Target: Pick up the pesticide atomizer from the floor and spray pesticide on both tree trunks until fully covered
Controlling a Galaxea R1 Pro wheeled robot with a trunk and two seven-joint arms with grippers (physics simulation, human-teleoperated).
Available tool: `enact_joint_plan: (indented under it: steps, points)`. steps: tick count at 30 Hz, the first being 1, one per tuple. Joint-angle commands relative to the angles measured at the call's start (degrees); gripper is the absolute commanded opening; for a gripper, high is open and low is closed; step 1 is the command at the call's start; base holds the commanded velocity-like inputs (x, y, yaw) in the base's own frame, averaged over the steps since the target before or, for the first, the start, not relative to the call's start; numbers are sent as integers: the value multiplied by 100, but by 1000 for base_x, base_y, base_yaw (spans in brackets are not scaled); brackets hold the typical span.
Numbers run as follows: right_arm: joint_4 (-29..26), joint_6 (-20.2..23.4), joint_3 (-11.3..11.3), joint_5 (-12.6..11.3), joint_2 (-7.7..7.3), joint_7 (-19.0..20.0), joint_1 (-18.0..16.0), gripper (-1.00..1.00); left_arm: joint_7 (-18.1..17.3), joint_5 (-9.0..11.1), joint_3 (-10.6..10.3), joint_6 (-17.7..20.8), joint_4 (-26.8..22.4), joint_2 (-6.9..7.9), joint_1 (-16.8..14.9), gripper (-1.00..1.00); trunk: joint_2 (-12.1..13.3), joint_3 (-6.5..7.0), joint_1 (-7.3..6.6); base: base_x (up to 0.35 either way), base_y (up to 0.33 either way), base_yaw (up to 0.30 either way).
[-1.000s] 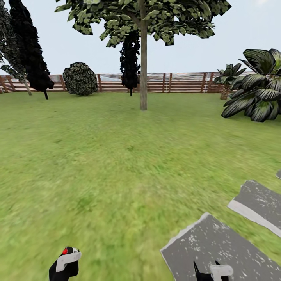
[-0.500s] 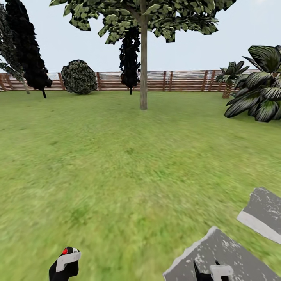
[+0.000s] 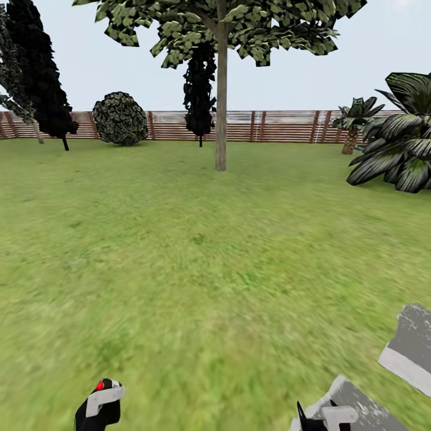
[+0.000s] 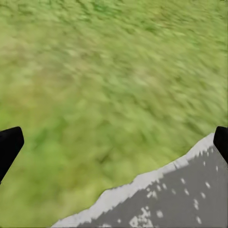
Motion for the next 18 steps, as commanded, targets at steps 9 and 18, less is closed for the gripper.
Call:
enact_joint_plan:
  steps: [9,18]
  points:
    - [3,-17,-1,3,0,-3,-2,100,1,14,-1,-17,2,1,-2,-100,-2,-5,2,338,0,0]
    - [3,-17,-1,3,0,-3,-1,100,5,14,-1,-17,2,0,-2,-100,-2,-5,2,338,0,0]
